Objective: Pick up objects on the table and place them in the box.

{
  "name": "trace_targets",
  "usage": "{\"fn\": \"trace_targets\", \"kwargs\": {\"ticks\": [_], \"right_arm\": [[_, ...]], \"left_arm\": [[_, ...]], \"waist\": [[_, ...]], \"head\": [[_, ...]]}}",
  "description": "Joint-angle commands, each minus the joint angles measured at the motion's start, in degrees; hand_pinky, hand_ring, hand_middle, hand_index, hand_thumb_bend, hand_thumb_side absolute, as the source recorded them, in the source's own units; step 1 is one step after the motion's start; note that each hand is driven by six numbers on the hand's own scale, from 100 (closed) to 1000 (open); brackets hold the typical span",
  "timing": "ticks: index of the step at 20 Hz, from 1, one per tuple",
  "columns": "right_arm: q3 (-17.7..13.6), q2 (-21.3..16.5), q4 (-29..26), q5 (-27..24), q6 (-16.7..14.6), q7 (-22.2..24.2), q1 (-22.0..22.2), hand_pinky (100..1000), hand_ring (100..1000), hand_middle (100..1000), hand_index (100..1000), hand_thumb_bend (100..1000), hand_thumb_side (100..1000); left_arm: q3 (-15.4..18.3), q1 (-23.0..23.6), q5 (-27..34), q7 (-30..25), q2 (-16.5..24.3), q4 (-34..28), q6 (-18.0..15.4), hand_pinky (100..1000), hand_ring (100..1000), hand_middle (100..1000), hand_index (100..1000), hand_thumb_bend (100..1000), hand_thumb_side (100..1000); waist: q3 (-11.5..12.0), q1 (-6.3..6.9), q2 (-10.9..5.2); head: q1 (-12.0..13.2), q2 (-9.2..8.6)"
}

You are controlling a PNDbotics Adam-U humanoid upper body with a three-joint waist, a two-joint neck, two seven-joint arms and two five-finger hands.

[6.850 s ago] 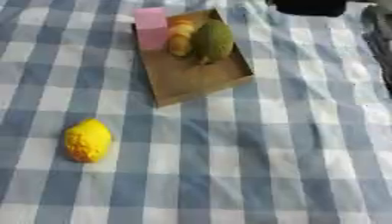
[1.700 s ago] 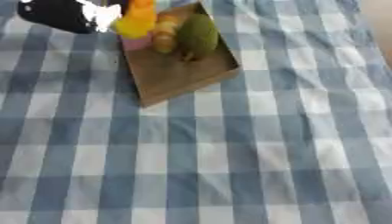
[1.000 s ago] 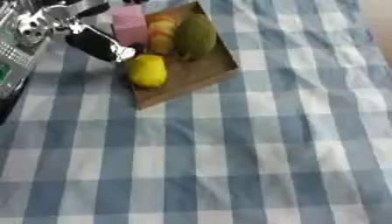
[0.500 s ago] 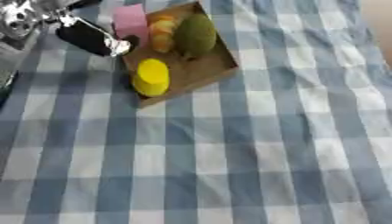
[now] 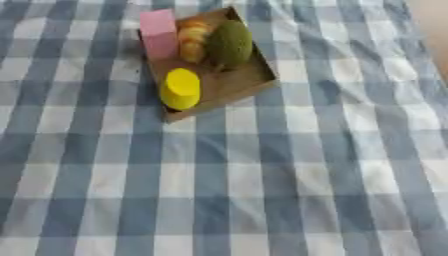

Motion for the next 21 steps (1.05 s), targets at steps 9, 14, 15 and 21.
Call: {"fn": "trace_targets", "kwargs": {"ticks": [9, 14, 15, 21], "right_arm": [[-2.16, -1.74, -0.85, -2.09, -4.32, -4.8, 1.26, 702, 693, 747, 826, 100, 471], [-2.55, -0.9, -0.85, -3.65, -7.07, -8.12, 2.25, 698, 696, 747, 823, 100, 517], [-2.58, -0.8, -0.85, -3.86, -7.43, -8.61, 2.45, 698, 696, 747, 823, 100, 527], [-2.53, -0.6, -0.85, -4.52, -8.26, -9.72, 3.25, 692, 693, 746, 821, 100, 534]], "left_arm": [[9.08, 22.87, 14.06, 26.31, -4.37, -1.45, -24.54, 786, 786, 773, 866, 408, 538], [10.32, 27.14, 15.08, 26.68, -9.22, -1.45, -26.93, 778, 780, 769, 859, 361, 531], [10.44, 27.43, 15.07, 26.6, -9.69, -1.45, -26.74, 778, 778, 767, 858, 360, 529], [10.55, 27.69, 14.56, 25.77, -10.87, -1.45, -26.11, 779, 777, 765, 856, 362, 529]], "waist": [[1.0, -1.31, -0.83], [1.04, -1.76, -0.6], [1.04, -1.81, -0.6], [0.96, -2.01, -0.7]], "head": [[1.42, -1.03], [1.87, -1.63], [1.92, -1.7], [1.97, -1.85]]}}
